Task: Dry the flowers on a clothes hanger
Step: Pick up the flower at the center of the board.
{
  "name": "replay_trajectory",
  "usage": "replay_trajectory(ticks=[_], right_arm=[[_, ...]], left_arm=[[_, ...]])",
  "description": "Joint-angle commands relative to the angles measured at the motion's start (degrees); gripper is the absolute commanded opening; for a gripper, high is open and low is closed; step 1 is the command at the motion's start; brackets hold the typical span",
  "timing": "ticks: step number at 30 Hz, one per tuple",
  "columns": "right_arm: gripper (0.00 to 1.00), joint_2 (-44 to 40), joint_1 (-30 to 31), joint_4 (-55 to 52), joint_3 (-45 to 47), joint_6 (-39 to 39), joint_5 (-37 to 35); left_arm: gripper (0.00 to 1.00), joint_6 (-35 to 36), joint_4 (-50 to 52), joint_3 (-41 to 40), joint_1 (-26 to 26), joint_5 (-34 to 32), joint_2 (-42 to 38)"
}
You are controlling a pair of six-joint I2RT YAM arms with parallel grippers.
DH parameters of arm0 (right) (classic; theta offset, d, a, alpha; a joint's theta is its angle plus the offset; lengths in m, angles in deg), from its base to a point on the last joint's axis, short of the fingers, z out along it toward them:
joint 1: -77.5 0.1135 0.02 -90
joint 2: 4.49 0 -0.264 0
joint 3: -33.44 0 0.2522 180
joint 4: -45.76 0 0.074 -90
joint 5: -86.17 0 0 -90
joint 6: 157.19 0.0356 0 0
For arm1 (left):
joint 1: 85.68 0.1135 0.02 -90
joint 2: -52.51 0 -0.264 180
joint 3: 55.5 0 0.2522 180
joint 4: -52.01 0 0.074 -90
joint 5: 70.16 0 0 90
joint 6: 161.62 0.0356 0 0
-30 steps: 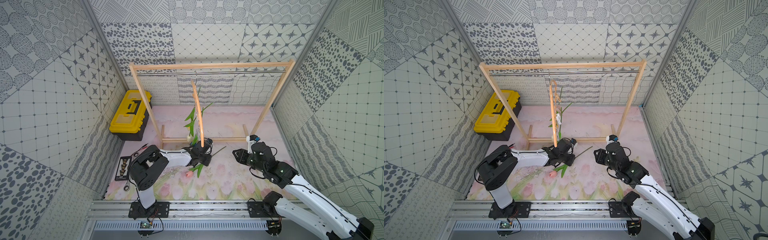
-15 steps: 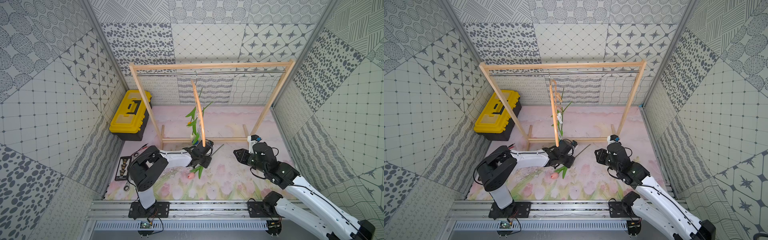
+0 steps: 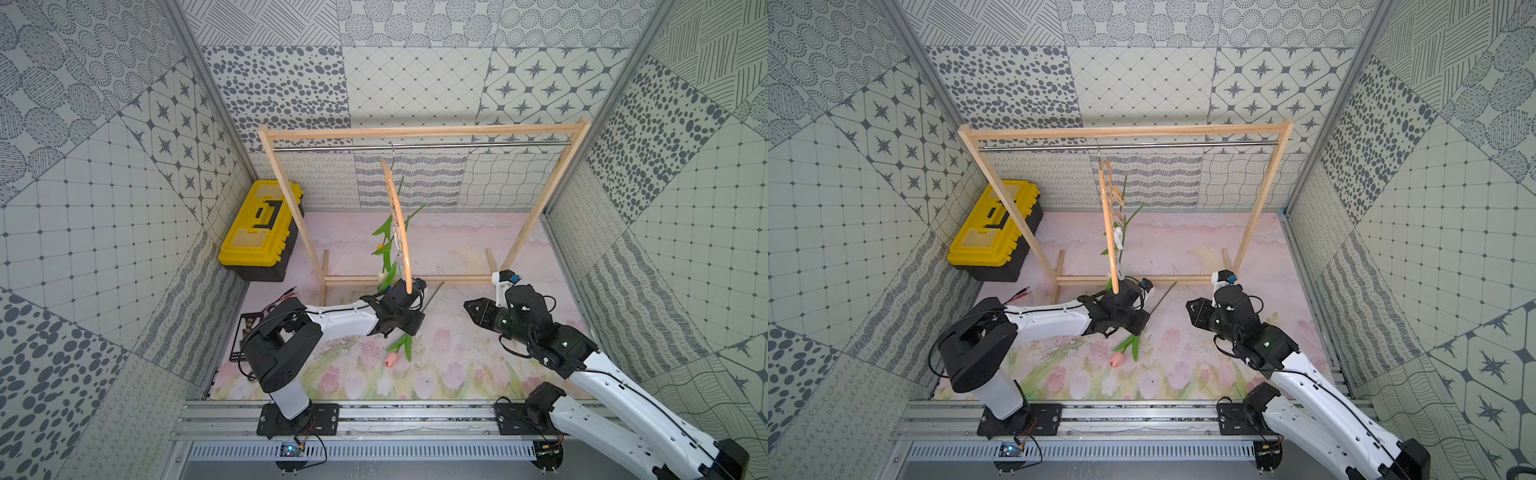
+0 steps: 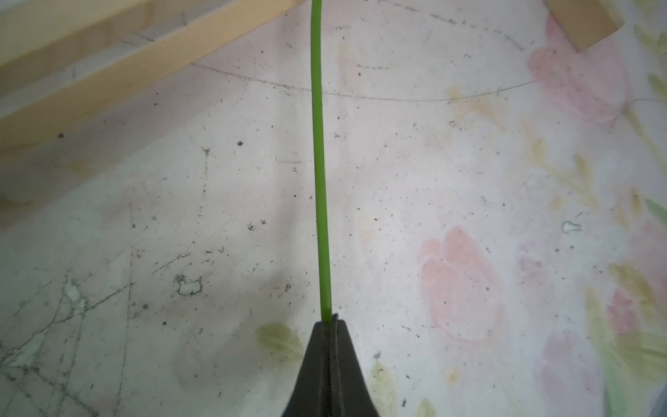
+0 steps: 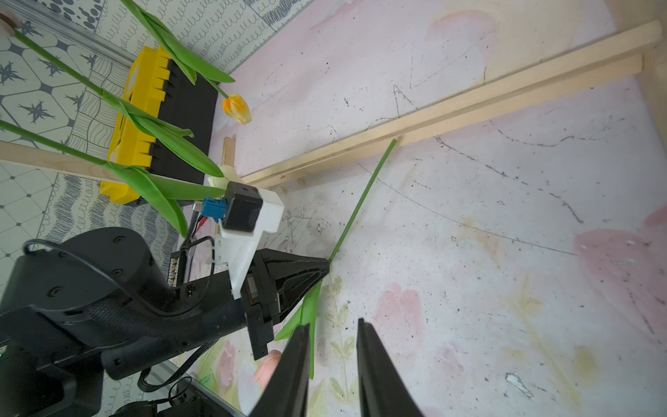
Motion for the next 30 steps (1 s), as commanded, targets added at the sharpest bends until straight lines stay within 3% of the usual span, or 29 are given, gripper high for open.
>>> replay_trajectory(ticks=[1,7,11,18,30], right_arm=[[0.28,0.9,-0.2,5.0,1.1,1.5,2.2],[0.32,3.1,0.0,14.2,4.7,4.2,8.9],[0.37,4.4,0.3,23.2,6.9,6.1,14.0],[0.34,5.4,0.6,26.9,9.0,7.5,13.8],[0.3,9.6,2.5,31.9,9.2,9.1,13.9]], left_arm=[[0.0,-6.6,-1.9,-1.5,-0.2,5.1,-5.2],[0.0,-10.5,-3.2,-2.9,-0.2,9.9,-9.9],[0.0,-18.3,-10.6,-5.4,-0.2,14.3,-13.0],[0.0,-29.7,-24.5,-9.9,-0.2,18.6,-16.0],[0.0,-35.4,-32.2,-11.5,-0.3,20.6,-18.0]])
